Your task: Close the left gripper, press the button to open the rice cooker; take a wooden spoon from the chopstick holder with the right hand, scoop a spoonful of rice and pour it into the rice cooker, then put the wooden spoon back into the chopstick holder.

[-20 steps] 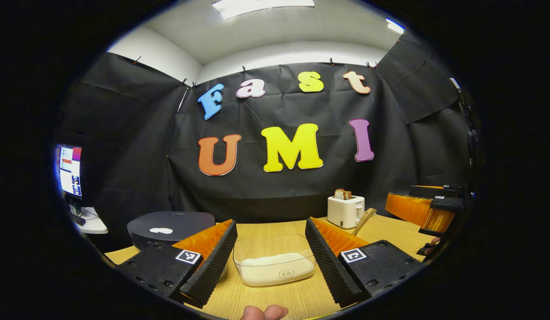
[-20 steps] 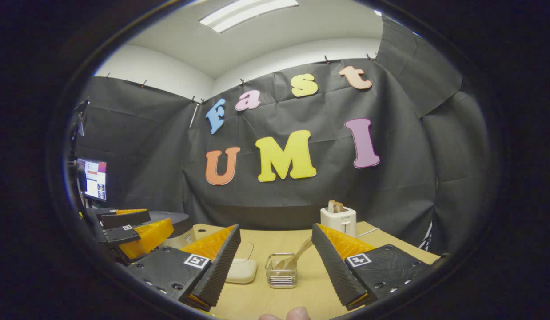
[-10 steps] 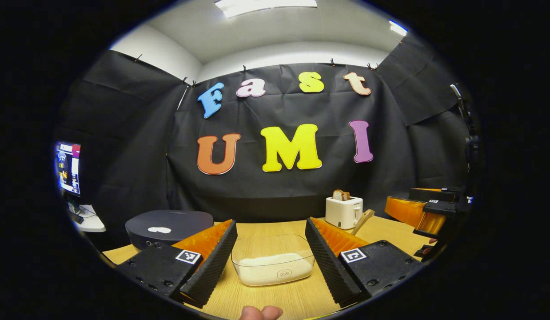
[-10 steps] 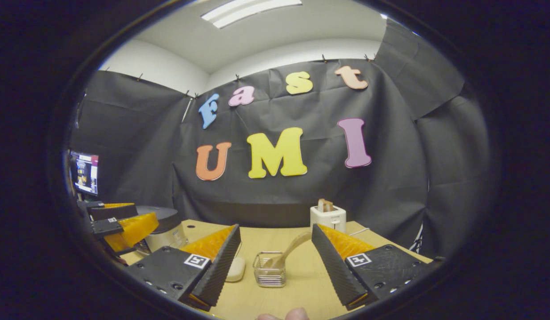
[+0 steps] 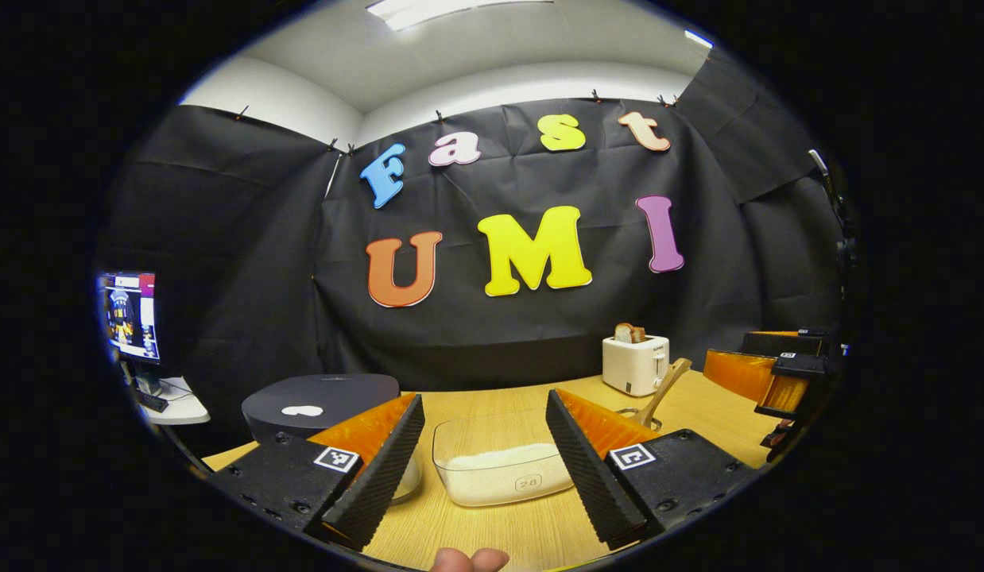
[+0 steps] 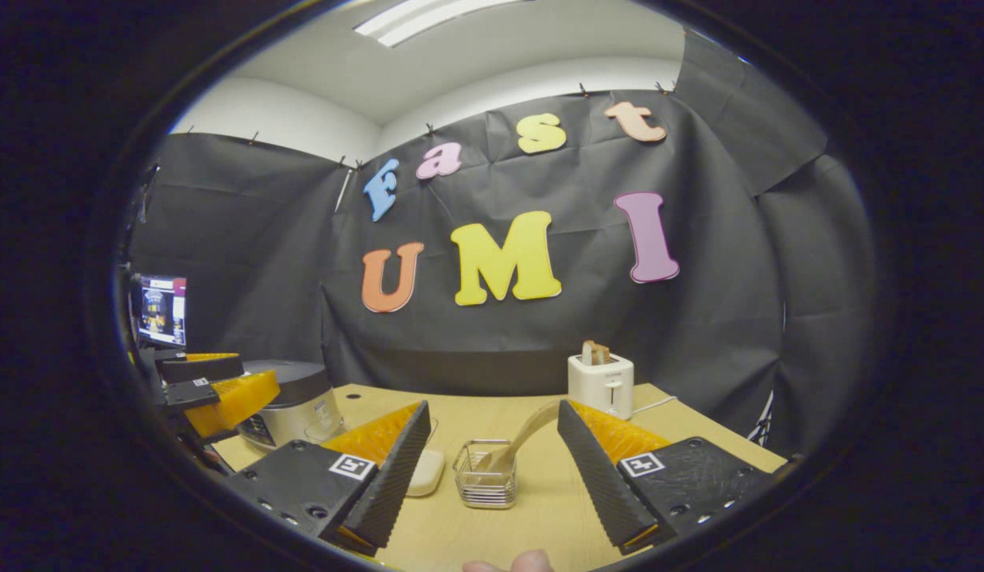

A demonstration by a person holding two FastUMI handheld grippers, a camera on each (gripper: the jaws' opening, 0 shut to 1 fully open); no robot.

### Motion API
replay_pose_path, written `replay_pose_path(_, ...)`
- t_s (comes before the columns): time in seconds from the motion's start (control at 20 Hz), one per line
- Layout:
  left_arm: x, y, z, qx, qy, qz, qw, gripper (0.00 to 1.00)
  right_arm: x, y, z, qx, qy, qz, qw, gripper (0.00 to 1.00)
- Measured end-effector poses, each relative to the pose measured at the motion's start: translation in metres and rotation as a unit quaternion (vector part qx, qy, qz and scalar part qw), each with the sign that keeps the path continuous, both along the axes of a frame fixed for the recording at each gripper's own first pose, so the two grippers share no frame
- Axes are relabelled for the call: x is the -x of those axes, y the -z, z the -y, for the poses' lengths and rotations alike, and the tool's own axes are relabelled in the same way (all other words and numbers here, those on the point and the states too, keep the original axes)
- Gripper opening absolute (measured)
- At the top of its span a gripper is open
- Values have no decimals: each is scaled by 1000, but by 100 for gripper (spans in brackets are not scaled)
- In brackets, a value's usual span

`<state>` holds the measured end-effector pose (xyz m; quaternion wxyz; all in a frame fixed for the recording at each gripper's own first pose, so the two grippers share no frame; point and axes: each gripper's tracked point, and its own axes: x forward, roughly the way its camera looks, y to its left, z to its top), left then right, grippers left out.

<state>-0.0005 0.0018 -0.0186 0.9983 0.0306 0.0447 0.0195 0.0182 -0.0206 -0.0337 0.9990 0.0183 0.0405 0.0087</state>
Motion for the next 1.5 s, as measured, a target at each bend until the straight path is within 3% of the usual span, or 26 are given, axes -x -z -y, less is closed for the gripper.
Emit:
replay_pose_path(0.2,3,10,-27,30,-38,-26,998,98,-9,11,16,-23,-7,-16,1000,96)
replay_pose_path(0.25,4,11,-39,43,-46,-37,997,98,-10,12,20,-26,-7,-15,1000,92)
replay_pose_path(0.4,4,2,-84,65,-79,-62,993,98,-16,13,27,-23,-10,-9,1000,96)
replay_pose_path(0.5,1,0,-121,51,-109,-85,989,98,-19,12,30,-14,-13,-2,1000,100)
replay_pose_path(0.6,-3,0,-148,41,-131,-114,984,99,-21,9,30,-3,-16,6,1000,96)
replay_pose_path(0.85,-22,5,-185,26,-137,-186,973,94,-26,13,30,7,-30,6,999,95)
replay_pose_path(0.9,-27,8,-185,35,-128,-202,970,91,-27,14,31,8,-30,5,999,96)
replay_pose_path(0.95,-31,13,-185,46,-124,-219,967,78,-28,15,33,8,-30,3,1000,96)
replay_pose_path(1.0,-32,18,-186,55,-124,-239,961,73,-29,18,34,7,-29,2,1000,92)
replay_pose_path(1.05,-33,22,-188,65,-123,-257,956,61,-30,19,36,7,-27,2,1000,92)
replay_pose_path(1.15,-37,24,-191,70,-125,-282,949,45,-32,20,39,1,-25,0,1000,96)
replay_pose_path(1.35,-42,32,-192,72,-120,-314,939,24,-35,21,42,-11,-23,-3,1000,92)
replay_pose_path(1.4,-39,36,-194,75,-123,-323,935,20,-36,22,43,-12,-24,-3,1000,96)
replay_pose_path(1.5,-38,39,-201,83,-144,-326,931,13,-36,21,43,-16,-23,1,1000,92)
